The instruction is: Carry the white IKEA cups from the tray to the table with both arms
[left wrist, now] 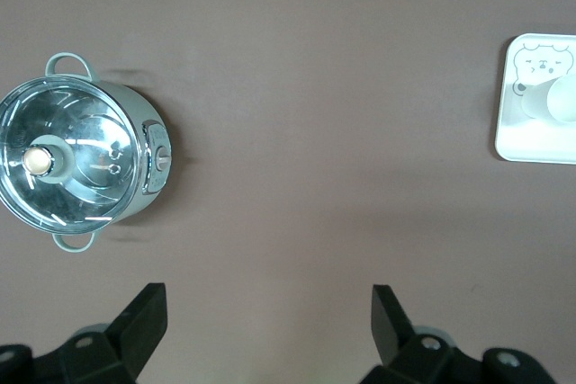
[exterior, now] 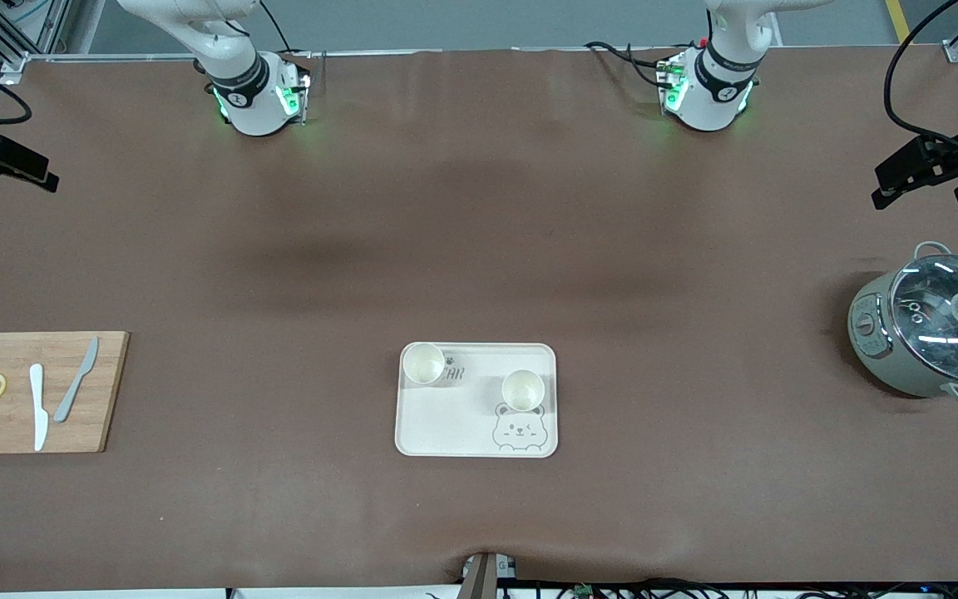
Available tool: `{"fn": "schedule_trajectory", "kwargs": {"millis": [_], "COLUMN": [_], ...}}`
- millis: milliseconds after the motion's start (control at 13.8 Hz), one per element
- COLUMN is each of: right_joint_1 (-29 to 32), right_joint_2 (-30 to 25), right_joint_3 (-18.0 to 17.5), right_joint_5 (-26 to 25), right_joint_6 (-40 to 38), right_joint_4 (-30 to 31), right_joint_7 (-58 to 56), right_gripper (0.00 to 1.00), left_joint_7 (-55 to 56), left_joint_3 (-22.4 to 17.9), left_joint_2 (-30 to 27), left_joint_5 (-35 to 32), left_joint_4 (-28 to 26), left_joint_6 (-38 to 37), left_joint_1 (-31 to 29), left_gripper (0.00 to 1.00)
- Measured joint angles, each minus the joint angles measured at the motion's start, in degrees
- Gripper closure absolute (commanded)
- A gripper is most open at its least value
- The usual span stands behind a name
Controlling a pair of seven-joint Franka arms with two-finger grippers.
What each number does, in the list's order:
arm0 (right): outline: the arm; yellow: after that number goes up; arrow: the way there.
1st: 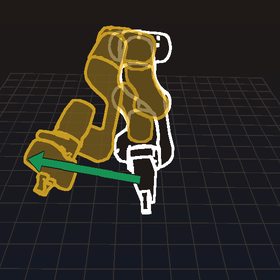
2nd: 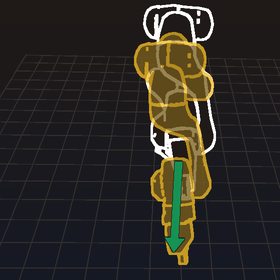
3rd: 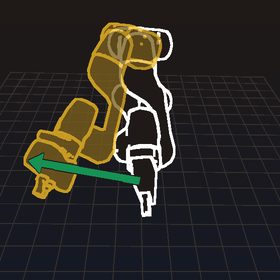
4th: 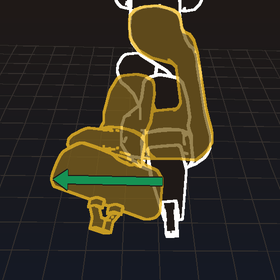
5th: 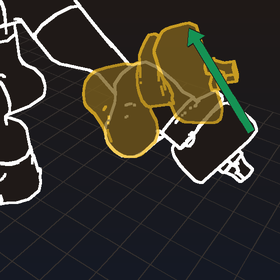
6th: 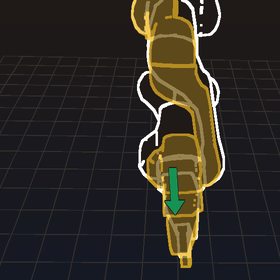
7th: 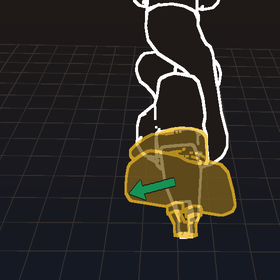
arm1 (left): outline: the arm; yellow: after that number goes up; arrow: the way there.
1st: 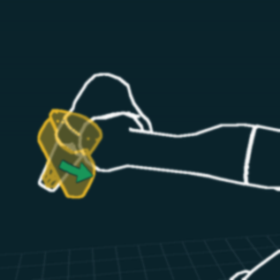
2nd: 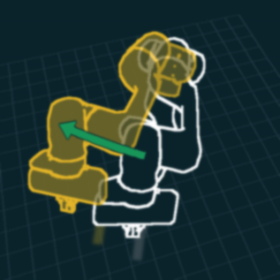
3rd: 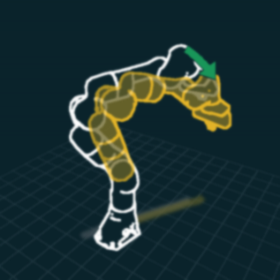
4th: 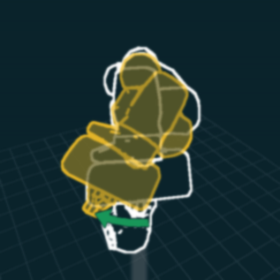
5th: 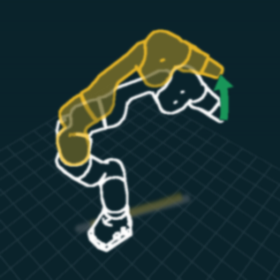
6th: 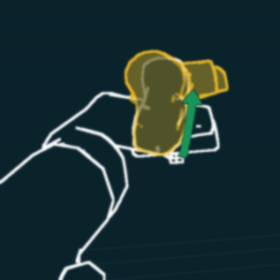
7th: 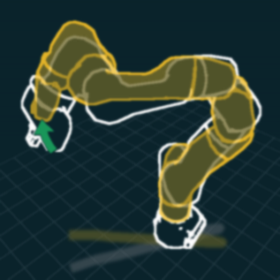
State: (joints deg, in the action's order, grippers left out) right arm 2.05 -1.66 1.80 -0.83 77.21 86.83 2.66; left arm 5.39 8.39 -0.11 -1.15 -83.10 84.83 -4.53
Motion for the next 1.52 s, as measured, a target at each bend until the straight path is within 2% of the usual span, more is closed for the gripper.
{"fn": "schedule_trajectory", "kwargs": {"millis": [1012,1518], "right_joint_1": [0.01,0.00], "right_joint_2": [0.35,0.46], "right_joint_3": [0.07,-0.01], "right_joint_5": [0.00,0.00], "right_joint_6": [0.03,0.03], "right_joint_4": [0.00,-0.03], "right_joint_7": [0.00,0.00], "right_gripper": [0.00,0.00], "left_joint_7": [0.00,0.09], "left_joint_3": [0.11,1.42], "left_joint_2": [0.08,2.86], "left_joint_5": [0.00,0.02], "left_joint_4": [-0.05,-0.26], "left_joint_6": [-0.76,-0.19], "left_joint_1": [0.04,1.96], "left_gripper": [0.00,0.00]}}
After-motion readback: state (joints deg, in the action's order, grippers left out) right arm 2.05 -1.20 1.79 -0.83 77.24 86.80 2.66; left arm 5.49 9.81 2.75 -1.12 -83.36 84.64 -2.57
